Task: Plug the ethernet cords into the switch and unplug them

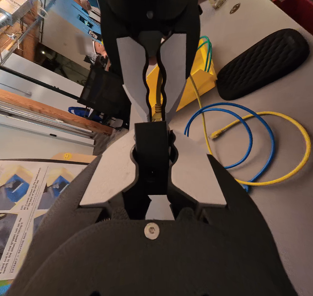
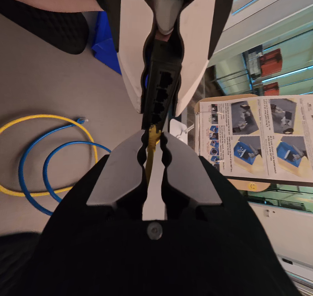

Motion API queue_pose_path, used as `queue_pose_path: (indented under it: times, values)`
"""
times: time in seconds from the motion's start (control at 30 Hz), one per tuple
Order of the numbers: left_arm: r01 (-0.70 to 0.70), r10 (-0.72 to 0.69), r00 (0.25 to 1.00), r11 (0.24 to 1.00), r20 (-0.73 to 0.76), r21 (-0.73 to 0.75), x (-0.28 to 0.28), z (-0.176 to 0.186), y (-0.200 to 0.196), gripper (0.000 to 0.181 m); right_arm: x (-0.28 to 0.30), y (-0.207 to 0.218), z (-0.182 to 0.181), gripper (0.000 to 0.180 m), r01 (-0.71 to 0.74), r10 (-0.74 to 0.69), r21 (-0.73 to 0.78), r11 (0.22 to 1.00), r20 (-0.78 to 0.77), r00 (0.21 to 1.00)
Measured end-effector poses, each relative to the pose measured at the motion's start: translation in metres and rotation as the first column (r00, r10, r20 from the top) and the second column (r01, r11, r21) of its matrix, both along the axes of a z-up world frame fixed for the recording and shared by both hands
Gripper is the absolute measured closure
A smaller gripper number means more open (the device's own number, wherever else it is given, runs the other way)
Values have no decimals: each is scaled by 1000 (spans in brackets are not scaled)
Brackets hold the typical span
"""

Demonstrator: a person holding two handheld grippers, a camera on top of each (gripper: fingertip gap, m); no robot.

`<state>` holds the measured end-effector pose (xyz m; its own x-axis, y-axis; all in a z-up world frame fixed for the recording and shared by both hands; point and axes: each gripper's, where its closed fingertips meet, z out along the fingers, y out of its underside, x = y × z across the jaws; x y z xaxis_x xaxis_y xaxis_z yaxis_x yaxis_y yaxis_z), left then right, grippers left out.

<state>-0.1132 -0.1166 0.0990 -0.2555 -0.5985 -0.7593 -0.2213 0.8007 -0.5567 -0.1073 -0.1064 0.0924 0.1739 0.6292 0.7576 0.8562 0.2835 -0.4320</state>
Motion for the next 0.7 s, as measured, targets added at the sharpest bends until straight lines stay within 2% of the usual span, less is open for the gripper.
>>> queue_pose_path:
  times: [0.27,0.37,0.47,0.57,0.63,0.7]
  values:
    - [-11,12,1000,998,-15,57,8,-7,-1,147,9,-3,-10,165,-11,27,-274,962,53,998]
    - [4,-3,999,1000,-41,27,9,-12,0,146,11,-4,-17,165,-6,48,-318,948,125,991]
    - [15,-16,998,1000,-55,-16,8,-14,-2,146,12,-7,-18,164,-30,71,-370,928,97,993]
    - [-30,27,998,998,-51,-59,10,-15,8,148,13,2,-17,165,-10,38,-325,946,79,996]
    - [-79,73,996,991,-58,-112,12,-19,19,146,16,12,-18,165,38,-16,-256,966,84,996]
    - [-152,152,988,983,-4,-101,16,-19,33,147,21,21,-14,165,106,-88,-140,984,133,987]
